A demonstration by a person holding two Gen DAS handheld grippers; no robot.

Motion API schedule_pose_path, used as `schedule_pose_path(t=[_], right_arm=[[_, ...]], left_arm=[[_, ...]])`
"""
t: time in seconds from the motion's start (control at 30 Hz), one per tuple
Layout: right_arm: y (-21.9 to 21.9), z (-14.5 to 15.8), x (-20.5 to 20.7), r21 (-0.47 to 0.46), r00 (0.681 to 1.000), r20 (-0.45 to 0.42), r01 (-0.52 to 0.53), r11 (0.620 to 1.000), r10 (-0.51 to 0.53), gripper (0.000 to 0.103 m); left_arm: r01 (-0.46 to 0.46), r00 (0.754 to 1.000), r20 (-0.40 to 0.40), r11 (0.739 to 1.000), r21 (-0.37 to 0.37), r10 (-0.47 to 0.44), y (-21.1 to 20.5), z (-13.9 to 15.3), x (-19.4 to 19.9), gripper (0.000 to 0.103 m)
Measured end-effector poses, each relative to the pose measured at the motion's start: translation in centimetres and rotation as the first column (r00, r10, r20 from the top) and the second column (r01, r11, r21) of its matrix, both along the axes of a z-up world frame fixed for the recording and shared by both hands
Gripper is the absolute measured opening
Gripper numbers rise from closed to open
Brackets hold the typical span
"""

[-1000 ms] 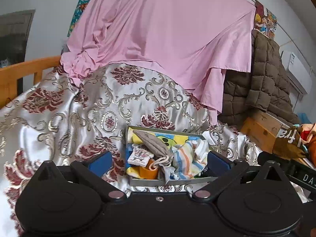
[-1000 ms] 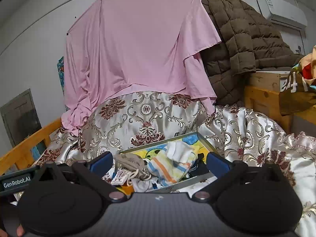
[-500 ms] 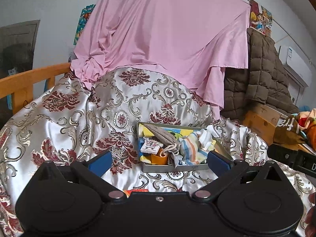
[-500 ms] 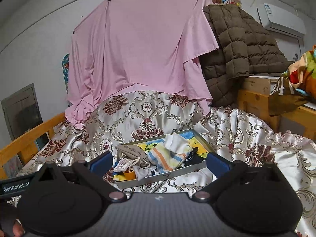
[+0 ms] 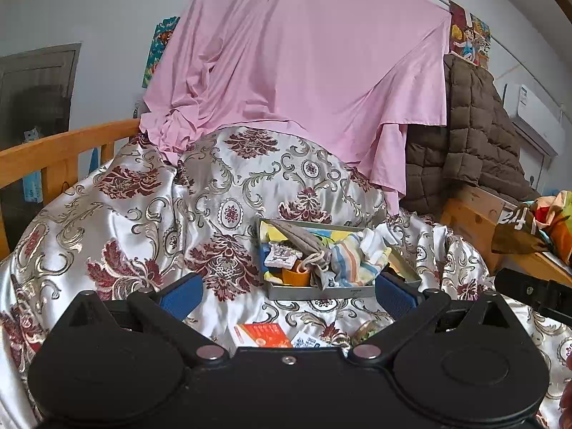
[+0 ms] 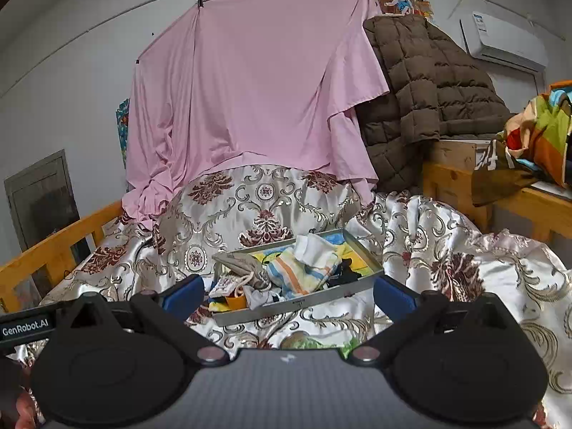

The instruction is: Organize soft objects

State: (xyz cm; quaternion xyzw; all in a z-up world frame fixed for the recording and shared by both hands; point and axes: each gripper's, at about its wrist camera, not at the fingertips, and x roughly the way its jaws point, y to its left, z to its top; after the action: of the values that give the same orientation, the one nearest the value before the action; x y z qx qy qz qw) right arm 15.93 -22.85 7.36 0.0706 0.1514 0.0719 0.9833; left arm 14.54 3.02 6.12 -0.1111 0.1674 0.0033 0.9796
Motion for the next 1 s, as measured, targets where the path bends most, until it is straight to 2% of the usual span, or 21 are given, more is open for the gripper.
schedule_pose_path(t=[0.23,0.43,0.73,1.0], right_arm=[[-0.1,-0.6,-2.4,-0.012,1.0,-0.002,0.008,1.0,-0.008,0.103],[0.8,-2.1,-5.0,-0.06,1.0,-0.014,-0.001,0.998,0.0,0.103],[2.0,-3.0,-8.2,-0.112,1.0,0.017,0.006,0.994,-0.004,0.103],[1.9,-3.7,-9.8,-0.111,0.999,0.022,0.033,0.993,-0.03,0.103]], left_arm=[[-0.013,0.999,0.037,1.0,0.017,0.013,-0.1,-0.8,-2.9,0.102],[-0.012,0.999,0.051,1.0,0.029,0.011,-0.1,-2.2,-5.1,0.102],[0.004,0.999,0.038,1.0,0.027,-0.005,0.4,-4.1,-7.8,0.102],[0.0,0.999,0.036,0.999,0.041,-0.002,0.3,-4.8,-9.7,0.102]])
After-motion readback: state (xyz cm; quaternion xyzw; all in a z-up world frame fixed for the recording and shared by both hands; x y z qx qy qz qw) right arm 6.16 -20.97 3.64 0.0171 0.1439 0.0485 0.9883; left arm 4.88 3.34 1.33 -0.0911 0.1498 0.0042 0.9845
